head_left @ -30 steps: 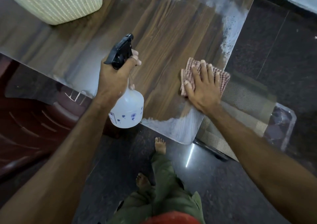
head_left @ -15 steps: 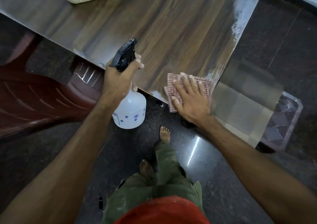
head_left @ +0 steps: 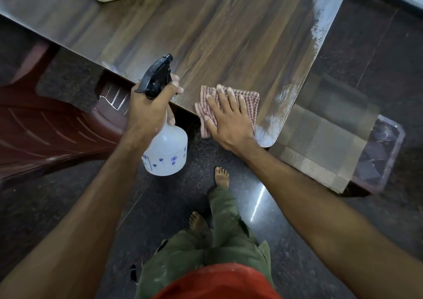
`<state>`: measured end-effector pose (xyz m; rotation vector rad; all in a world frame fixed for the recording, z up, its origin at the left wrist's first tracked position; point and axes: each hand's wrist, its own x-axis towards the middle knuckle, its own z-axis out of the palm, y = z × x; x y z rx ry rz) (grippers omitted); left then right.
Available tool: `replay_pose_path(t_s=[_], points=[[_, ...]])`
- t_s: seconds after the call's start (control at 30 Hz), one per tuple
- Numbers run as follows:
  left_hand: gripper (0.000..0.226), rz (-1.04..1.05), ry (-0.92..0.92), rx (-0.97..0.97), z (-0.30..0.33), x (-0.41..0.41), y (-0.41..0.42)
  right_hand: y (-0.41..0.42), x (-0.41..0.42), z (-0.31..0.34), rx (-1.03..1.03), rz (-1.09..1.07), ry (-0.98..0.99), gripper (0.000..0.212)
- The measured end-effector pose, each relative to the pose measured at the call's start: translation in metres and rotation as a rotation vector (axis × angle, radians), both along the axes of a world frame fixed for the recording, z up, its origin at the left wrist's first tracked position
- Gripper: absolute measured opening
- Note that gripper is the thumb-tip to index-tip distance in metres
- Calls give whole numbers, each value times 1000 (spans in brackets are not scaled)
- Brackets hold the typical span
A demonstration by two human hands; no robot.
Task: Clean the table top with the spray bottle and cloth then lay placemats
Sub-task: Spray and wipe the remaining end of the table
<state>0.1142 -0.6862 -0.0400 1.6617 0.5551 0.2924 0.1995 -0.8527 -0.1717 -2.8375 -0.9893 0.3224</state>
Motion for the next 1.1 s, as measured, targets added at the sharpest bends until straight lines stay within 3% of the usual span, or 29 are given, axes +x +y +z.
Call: replay_pose_path(t_s=[0.17,0.27,0.37,0.6,0.8,0.97,1.1], points=[[8,-35,2,11,3,2,0,-74,-4,0,-29,-37,-27,68],[7,-46,3,16,2,4,2,-91,29,1,-25,-180,-22,68],[8,-42,9,15,0,9,0,-75,51,0,-46,-281,-32,69],[8,-58,8,0,1,33,-5,-80,-4,-2,-26,-102,-30,67],[7,-78,-6,18,1,56,1,-99,68,-4,14,-297,-25,67],[10,-72,12,27,-2,76,2,-68,124,-2,-1,-404,-44,70],[11,-74,10,5,0,97,0,-37,101,0,-28,-232,-29,77]])
